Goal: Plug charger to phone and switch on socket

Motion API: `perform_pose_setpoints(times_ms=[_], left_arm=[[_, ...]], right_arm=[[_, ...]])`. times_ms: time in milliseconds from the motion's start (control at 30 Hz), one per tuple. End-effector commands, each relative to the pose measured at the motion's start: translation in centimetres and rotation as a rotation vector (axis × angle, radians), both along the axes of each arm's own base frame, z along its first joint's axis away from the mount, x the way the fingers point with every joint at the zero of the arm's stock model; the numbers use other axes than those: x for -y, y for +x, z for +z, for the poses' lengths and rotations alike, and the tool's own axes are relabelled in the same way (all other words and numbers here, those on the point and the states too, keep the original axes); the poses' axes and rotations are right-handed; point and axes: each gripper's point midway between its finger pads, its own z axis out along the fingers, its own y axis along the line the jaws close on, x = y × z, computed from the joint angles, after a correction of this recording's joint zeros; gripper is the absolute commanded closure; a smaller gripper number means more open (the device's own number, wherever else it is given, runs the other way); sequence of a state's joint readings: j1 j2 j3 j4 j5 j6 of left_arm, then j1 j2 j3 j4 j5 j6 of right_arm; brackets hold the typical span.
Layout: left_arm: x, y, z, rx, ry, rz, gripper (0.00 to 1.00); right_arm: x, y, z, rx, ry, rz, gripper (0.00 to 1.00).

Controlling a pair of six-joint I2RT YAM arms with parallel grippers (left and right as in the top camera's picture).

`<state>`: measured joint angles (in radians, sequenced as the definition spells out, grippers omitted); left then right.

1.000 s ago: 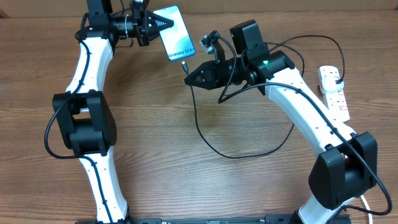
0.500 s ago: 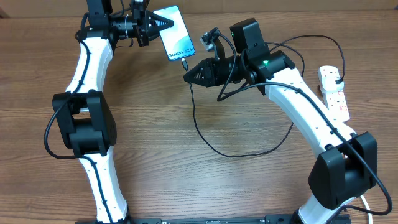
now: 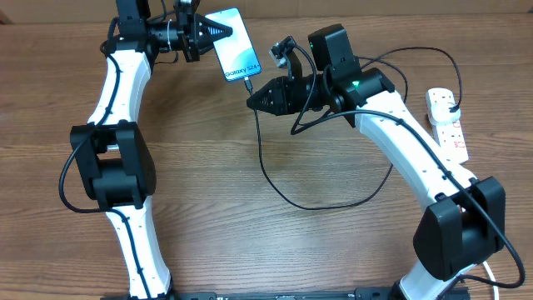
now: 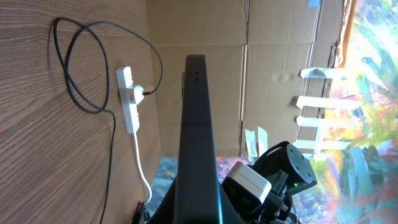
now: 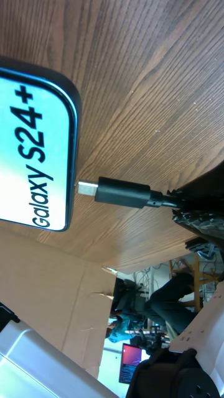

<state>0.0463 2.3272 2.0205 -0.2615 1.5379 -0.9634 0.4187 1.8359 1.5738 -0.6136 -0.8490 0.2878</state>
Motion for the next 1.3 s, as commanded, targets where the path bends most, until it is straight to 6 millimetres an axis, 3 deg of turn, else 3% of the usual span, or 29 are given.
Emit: perform_pose_setpoints(times_ms=[0, 933, 1267], left_arm=[[0.4, -0.6, 0.7, 0.006, -0.022, -0.042, 0.96], [1.1, -0.8, 0.8, -0.002, -0.023, -0.056, 0.96], [0.9, -0.7, 0.8, 0.004, -0.022, -0.053, 0.96]], right_arm=[[0.1, 0.4, 0.0, 0.006, 0.001, -0.007, 0.96], [0.2, 0.2, -0.2, -0.009, -0.004, -0.009, 0.96], [1.2, 0.7, -0.3, -0.024, -0.007, -0.030, 0.96]])
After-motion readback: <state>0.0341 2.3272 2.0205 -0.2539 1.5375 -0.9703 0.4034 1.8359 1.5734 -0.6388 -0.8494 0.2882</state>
